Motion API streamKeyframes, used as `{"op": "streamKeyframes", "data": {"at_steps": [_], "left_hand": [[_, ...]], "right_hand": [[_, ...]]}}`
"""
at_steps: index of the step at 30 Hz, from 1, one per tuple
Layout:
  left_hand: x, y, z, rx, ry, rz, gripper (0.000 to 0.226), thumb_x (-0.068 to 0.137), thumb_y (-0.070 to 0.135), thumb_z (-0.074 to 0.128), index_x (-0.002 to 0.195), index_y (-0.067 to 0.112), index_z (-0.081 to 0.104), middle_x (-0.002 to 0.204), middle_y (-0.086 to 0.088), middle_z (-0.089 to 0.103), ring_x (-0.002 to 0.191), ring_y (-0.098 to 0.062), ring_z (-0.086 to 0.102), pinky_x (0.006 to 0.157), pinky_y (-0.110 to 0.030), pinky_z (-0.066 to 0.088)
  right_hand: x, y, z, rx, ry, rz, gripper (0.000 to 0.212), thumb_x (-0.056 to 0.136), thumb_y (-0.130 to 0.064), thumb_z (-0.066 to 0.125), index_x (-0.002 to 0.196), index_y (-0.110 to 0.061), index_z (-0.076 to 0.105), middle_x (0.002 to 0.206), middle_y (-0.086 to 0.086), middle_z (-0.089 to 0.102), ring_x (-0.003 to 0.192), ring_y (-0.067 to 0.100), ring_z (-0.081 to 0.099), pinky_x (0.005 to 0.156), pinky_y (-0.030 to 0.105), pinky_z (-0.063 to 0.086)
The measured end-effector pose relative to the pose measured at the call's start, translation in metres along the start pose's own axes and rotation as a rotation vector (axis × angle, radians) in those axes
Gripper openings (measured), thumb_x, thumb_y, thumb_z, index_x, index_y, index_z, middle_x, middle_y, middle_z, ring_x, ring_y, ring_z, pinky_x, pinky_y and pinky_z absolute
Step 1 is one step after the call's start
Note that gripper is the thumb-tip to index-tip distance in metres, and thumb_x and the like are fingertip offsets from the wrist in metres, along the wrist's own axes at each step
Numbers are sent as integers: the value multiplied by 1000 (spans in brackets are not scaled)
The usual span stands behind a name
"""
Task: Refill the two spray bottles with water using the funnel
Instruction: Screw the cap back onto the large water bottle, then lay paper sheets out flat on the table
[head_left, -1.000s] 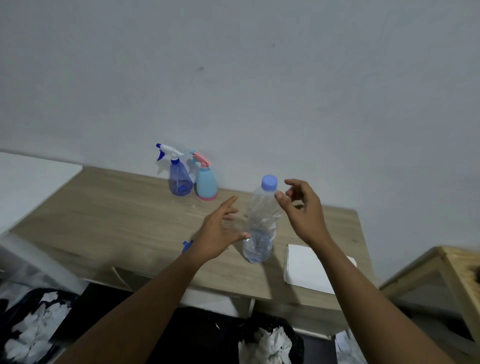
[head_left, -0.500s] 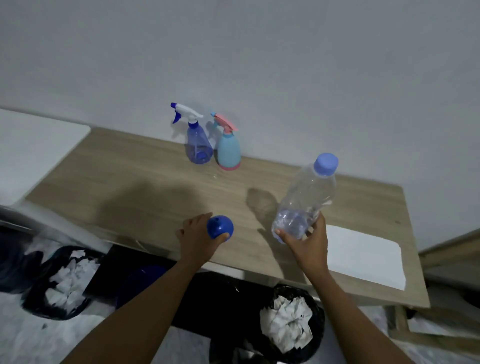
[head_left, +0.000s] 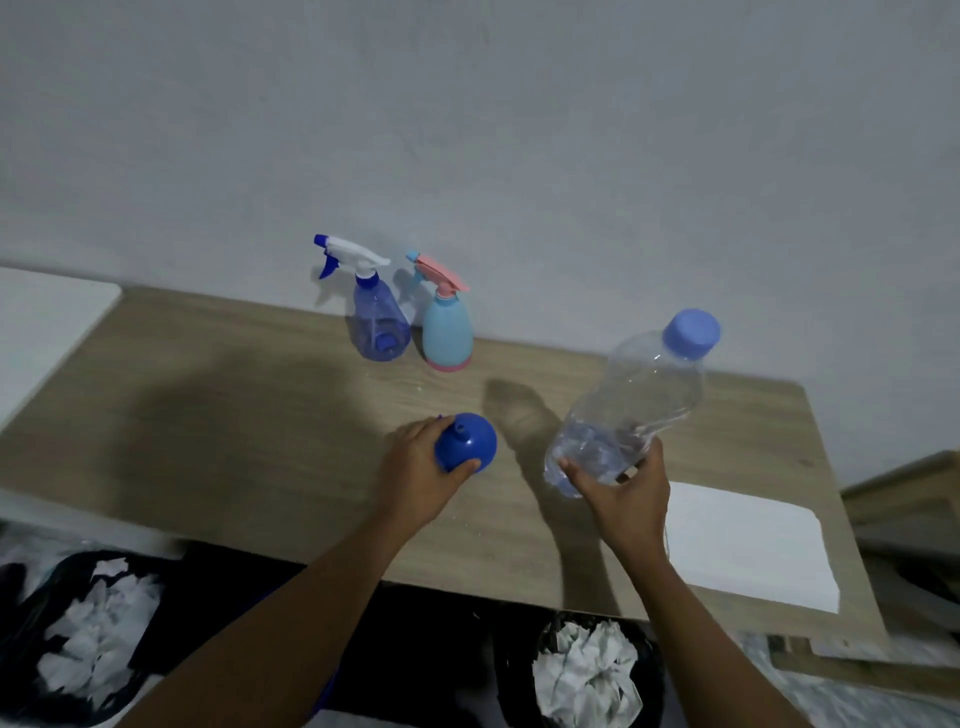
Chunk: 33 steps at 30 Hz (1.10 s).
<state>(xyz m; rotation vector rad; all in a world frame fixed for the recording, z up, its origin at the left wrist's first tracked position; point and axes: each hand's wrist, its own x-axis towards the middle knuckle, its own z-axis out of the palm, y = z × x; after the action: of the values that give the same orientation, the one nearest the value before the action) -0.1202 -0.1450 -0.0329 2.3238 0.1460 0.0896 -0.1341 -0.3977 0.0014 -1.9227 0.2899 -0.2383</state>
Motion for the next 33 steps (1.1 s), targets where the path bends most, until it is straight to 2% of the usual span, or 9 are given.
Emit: {"op": "streamKeyframes", "data": {"at_steps": [3,6,8,19,23,26,29,31,33], "left_hand": [[49,26,4,59,-43,54,61,76,40,80,129,18,60,125,-2,64,114,-22,60,85,-19,37],[92,42,17,118,-48,81,58,81,43,75,133,23,55,129,0,61,113,-23,59,88,-31,44],[113,44,29,159,-50,87,56,81,45,73,130,25,54,126,1,62,109,-25,62,86,-37,50],[148,25,72,213,-58,46,53,86,39,68,132,25,48,129,3,59,112,-28,61,90,-45,54],[153,23,76,223,-69,16,62,89,35,65,143,22,40,142,0,53,124,-30,56,97,-48,51],[152,22,76,235,-82,9,76,91,37,66,153,16,28,154,-5,41,137,-31,45,104,-51,45],[137,24,70,134,-32,-2,81,88,34,71,154,16,27,155,-7,40,136,-32,46,104,-50,46],[116,30,68,53,49,23,78,85,31,75,150,14,36,147,-11,47,131,-32,49,100,-46,46],[89,38,67,8,101,45,70,83,32,77,143,12,45,138,-11,52,126,-29,50,98,-40,44]], "right_hand": [[35,-11,18,22,16,-25,71,63,-22,95,117,-32,50,105,-18,63,97,2,65,79,28,56],[74,-17,39,7,6,-55,75,63,-27,94,124,-26,50,109,-14,62,97,2,62,81,32,56],[97,-15,51,16,5,-52,80,63,-27,94,129,-23,50,110,-13,63,99,0,62,82,26,54],[147,0,77,-2,-53,-22,87,65,-26,93,135,-22,42,112,-15,60,98,-6,60,70,5,47],[153,0,83,-9,-77,-8,80,68,-22,90,129,-16,39,111,-8,60,94,-3,60,67,7,48],[151,-2,81,4,-98,-19,94,66,-25,93,139,-17,35,126,-7,57,107,-2,60,84,15,52],[139,-1,67,31,-115,-27,119,63,-31,95,155,-21,20,158,1,35,141,12,38,112,27,37],[122,-2,49,43,-105,6,120,65,-33,94,157,-25,17,161,0,31,143,13,35,113,30,35],[100,3,23,40,-65,12,112,70,-31,91,156,-26,21,155,-1,39,138,11,42,111,28,38]]}}
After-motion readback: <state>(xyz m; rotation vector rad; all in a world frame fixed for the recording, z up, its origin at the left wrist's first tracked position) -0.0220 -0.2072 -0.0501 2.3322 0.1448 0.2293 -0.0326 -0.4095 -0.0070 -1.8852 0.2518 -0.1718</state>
